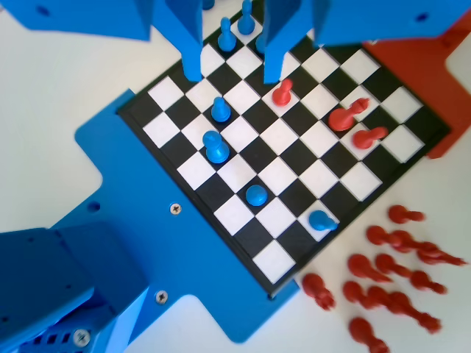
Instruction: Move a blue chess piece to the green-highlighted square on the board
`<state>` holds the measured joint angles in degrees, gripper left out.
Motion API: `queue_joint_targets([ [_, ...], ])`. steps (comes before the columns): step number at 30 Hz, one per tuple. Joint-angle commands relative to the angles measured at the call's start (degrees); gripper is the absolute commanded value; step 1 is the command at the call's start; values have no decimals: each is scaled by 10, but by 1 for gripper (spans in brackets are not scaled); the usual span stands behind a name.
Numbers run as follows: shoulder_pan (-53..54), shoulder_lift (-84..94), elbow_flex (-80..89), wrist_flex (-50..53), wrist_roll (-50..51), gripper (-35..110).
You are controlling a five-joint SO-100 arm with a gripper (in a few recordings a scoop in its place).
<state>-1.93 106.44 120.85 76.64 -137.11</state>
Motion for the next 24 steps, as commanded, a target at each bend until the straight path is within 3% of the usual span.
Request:
queue_joint_targets([
  [1,-2,6,27,-37,-7,14],
  [24,-11,0,175,-187,-10,15],
])
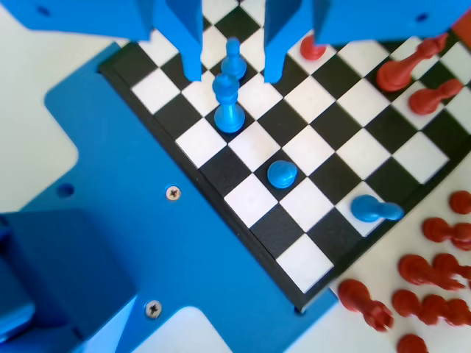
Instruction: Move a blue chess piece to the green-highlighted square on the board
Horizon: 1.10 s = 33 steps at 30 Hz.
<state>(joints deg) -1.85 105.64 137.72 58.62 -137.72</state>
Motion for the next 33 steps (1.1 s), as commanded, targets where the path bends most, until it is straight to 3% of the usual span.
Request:
queue_joint_targets([
  [1,-13,5,6,-8,-4,15],
  [33,-18,-51,60,-127,-2,14],
])
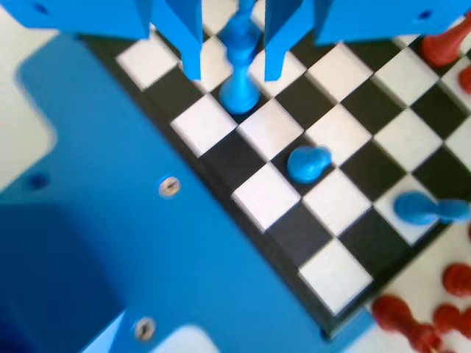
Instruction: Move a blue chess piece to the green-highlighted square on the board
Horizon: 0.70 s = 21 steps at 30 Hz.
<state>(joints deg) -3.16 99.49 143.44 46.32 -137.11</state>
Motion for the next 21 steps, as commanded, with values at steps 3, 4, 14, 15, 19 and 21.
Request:
queue_joint_targets([
  [3,-5,9,10,-16,-9,13],
  [4,-6,9,11,-19,-10,12],
  [14,-7,9,15,-24,-25,1],
  [15,-7,9,15,-24,-27,1],
  [19,-4,10,16,-24,-33,1],
  [21,-4,11,10,-14,-33,1],
])
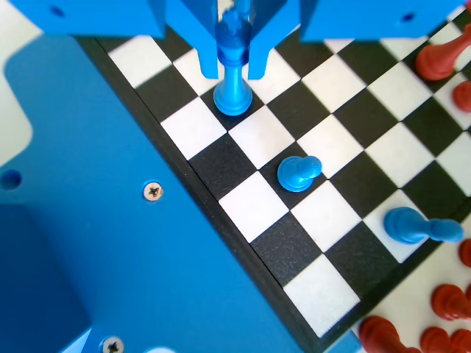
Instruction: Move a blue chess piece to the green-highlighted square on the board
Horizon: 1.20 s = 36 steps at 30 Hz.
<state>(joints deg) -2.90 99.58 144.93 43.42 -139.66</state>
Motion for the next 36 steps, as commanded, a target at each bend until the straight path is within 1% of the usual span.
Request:
queue_joint_targets([
  [1,-5,11,-12,26,-8,1],
  [8,0,14,-104,139,5,1],
  [13,0,4,-141,151,25,1],
  [21,3,-33,-158,115,55,1],
  [36,3,-62,-120,39,62,1],
])
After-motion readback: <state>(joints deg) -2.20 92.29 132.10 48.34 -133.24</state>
